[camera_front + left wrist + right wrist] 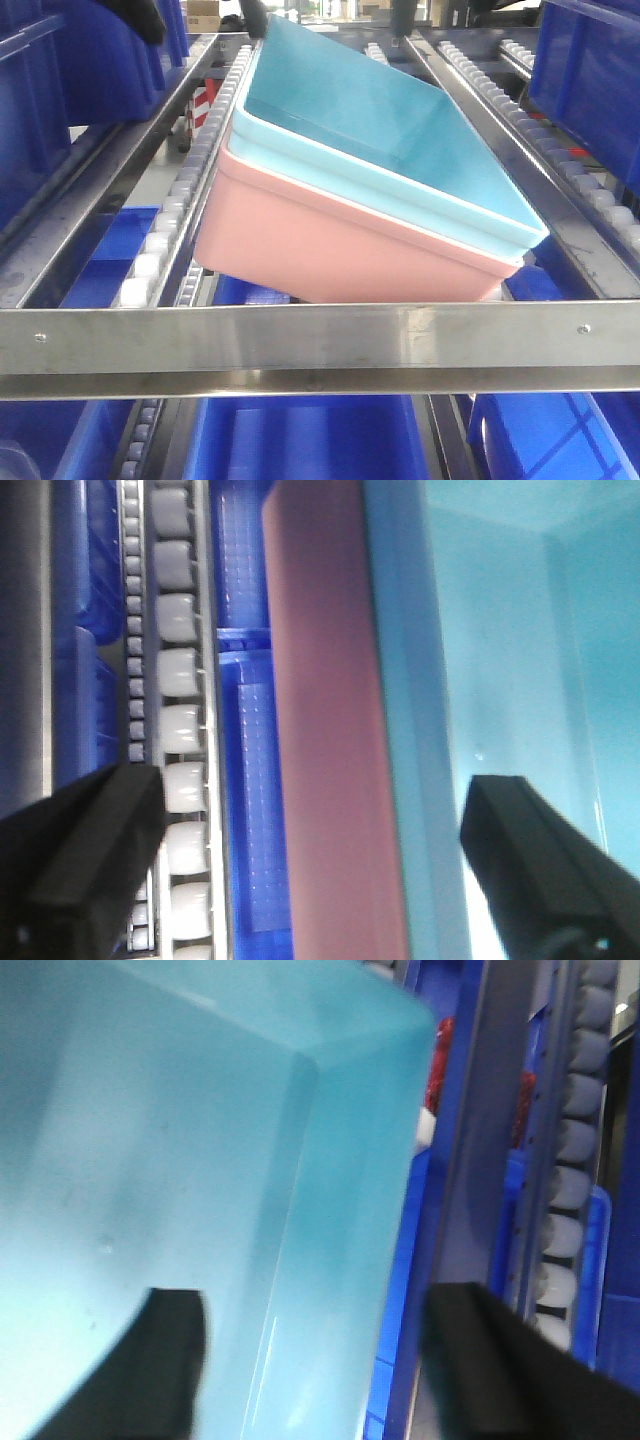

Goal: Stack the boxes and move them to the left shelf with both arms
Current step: 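Open both grippers to release the bins and lift them away, then withdraw both grippers upward away from the placed bins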

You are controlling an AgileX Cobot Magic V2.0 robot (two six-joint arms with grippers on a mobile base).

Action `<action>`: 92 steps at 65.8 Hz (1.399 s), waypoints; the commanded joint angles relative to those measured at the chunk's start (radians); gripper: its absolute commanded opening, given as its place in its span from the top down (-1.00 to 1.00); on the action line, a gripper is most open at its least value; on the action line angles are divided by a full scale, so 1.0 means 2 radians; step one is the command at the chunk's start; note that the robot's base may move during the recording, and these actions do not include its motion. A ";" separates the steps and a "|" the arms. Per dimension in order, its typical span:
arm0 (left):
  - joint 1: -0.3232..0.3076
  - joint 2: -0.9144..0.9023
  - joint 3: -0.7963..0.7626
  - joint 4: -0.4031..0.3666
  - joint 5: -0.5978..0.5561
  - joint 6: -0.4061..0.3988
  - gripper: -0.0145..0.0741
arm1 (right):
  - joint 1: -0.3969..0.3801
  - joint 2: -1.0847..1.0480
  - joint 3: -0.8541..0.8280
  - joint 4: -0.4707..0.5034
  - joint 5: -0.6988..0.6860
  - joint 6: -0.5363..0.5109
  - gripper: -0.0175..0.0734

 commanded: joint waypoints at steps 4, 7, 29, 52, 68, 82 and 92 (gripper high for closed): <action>-0.002 -0.047 -0.017 0.013 -0.001 -0.005 0.18 | 0.001 -0.050 -0.015 -0.019 -0.016 -0.003 0.27; -0.002 -0.053 -0.017 0.013 0.007 -0.005 0.41 | 0.001 -0.056 -0.015 -0.019 -0.015 -0.003 0.52; -0.018 -0.092 0.000 0.009 0.049 0.060 0.67 | 0.001 -0.098 0.020 -0.019 -0.010 -0.003 0.50; -0.029 -0.166 0.152 0.002 -0.066 0.065 0.67 | 0.001 -0.184 0.200 -0.014 -0.117 -0.003 0.50; -0.029 -0.254 0.288 -0.005 -0.184 0.065 0.67 | 0.001 -0.280 0.335 -0.007 -0.223 -0.003 0.50; -0.029 -0.357 0.385 -0.004 -0.262 0.073 0.67 | 0.001 -0.377 0.449 -0.001 -0.327 -0.003 0.50; -0.034 -0.441 0.449 0.010 -0.309 0.074 0.67 | 0.001 -0.454 0.532 -0.001 -0.391 -0.003 0.50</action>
